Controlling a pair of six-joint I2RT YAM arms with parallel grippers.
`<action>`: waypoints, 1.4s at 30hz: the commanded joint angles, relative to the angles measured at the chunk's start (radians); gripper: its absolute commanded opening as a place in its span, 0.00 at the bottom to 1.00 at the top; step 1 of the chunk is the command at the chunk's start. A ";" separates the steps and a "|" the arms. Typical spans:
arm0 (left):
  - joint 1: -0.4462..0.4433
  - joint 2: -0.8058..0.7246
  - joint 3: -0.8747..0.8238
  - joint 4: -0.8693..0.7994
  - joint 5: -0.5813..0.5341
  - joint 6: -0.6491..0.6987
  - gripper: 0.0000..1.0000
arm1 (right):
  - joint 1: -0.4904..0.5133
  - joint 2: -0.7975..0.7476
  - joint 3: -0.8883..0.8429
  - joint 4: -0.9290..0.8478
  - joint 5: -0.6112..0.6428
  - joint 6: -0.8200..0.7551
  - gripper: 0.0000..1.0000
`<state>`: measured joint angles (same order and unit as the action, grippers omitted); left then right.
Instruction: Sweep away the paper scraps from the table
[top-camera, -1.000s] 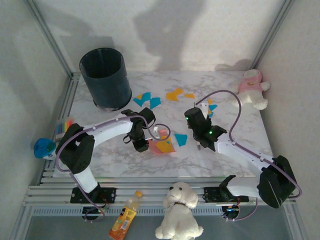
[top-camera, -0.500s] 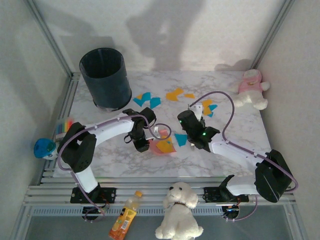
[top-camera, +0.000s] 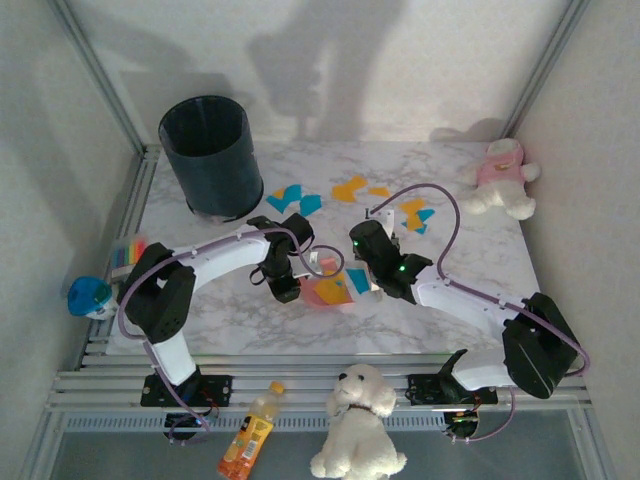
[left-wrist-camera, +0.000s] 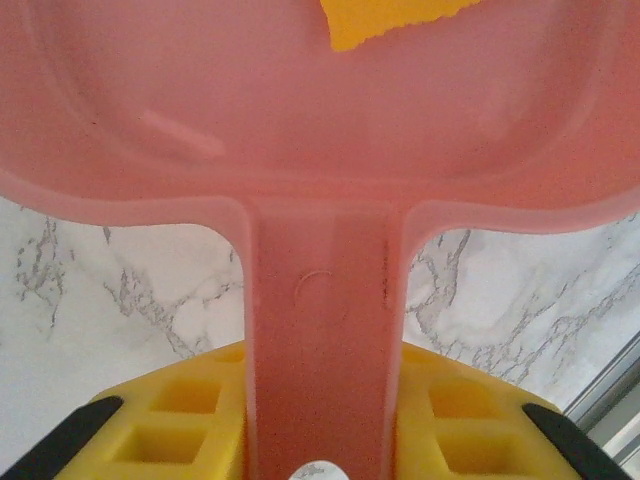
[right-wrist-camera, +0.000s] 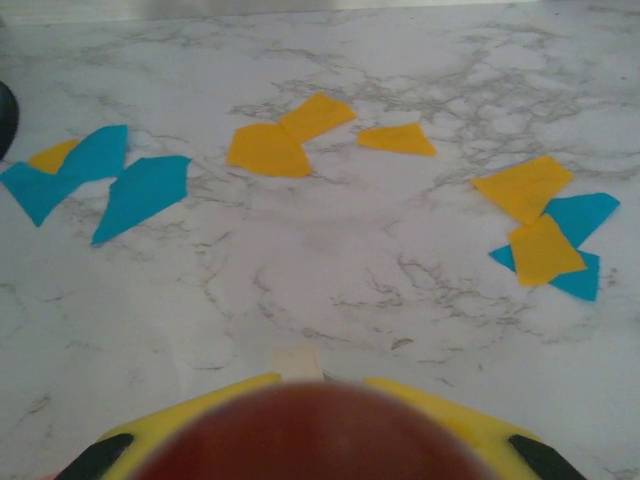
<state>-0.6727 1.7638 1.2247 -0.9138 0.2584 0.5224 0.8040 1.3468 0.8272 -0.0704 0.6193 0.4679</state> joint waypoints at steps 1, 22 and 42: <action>-0.005 0.026 0.022 -0.037 -0.011 -0.013 0.00 | 0.012 0.017 -0.014 0.047 -0.070 0.008 0.00; -0.004 0.037 0.024 -0.025 -0.019 -0.019 0.00 | 0.014 0.024 -0.010 0.116 -0.193 0.024 0.00; 0.012 0.062 0.029 -0.018 -0.041 -0.031 0.00 | 0.014 -0.038 -0.025 0.122 -0.188 0.011 0.00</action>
<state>-0.6697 1.8027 1.2362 -0.9096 0.2543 0.5079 0.8059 1.3373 0.8112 0.0525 0.4244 0.4679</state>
